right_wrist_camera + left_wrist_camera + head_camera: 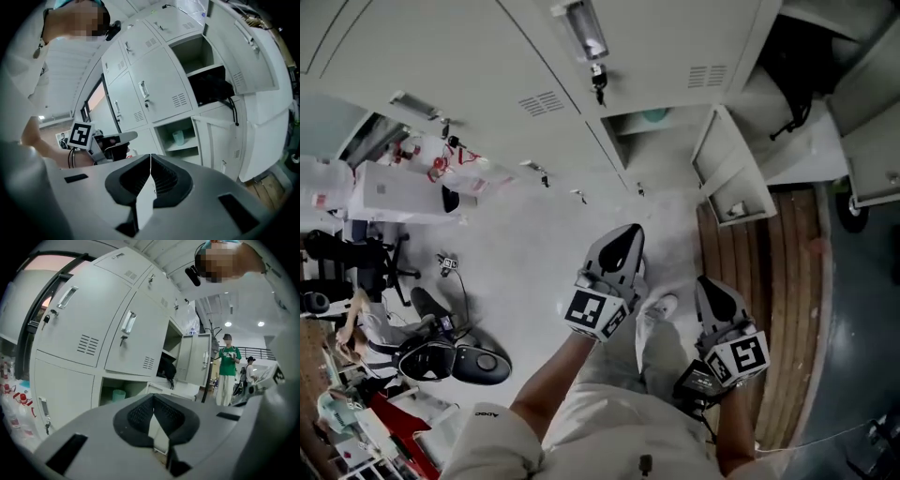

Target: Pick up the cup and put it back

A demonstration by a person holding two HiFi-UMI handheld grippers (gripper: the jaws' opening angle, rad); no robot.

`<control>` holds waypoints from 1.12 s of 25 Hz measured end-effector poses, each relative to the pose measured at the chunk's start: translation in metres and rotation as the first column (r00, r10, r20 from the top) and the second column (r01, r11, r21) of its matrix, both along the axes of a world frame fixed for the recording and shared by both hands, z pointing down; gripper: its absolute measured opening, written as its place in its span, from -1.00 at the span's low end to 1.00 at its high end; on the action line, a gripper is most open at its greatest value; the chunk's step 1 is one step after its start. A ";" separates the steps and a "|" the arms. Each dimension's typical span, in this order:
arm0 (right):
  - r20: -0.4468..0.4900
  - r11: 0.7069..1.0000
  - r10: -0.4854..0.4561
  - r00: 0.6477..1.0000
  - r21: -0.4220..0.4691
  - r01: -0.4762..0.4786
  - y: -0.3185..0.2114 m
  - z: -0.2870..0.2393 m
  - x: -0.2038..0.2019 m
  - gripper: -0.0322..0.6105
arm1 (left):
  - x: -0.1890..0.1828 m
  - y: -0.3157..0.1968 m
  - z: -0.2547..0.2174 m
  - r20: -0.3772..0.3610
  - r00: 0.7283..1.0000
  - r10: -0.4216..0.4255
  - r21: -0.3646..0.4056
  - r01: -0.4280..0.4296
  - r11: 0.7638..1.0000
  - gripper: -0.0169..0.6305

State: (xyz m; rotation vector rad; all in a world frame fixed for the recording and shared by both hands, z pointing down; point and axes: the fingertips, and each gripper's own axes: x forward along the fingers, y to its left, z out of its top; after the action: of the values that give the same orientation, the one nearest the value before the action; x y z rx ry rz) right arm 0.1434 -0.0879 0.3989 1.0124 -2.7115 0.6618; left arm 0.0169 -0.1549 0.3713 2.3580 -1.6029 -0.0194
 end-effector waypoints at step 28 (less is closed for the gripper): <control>0.037 0.948 0.004 0.999 0.319 -0.015 0.042 -0.211 -0.001 -0.82 | 0.026 0.109 -0.200 -0.033 0.989 0.144 0.181 -0.136 0.974 -0.92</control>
State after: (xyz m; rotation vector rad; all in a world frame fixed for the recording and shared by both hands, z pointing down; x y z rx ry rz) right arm 0.1423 -0.0458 0.1878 1.0893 -2.9098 0.2443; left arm 0.0428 -0.0461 0.1710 2.5808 -1.4657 -0.1943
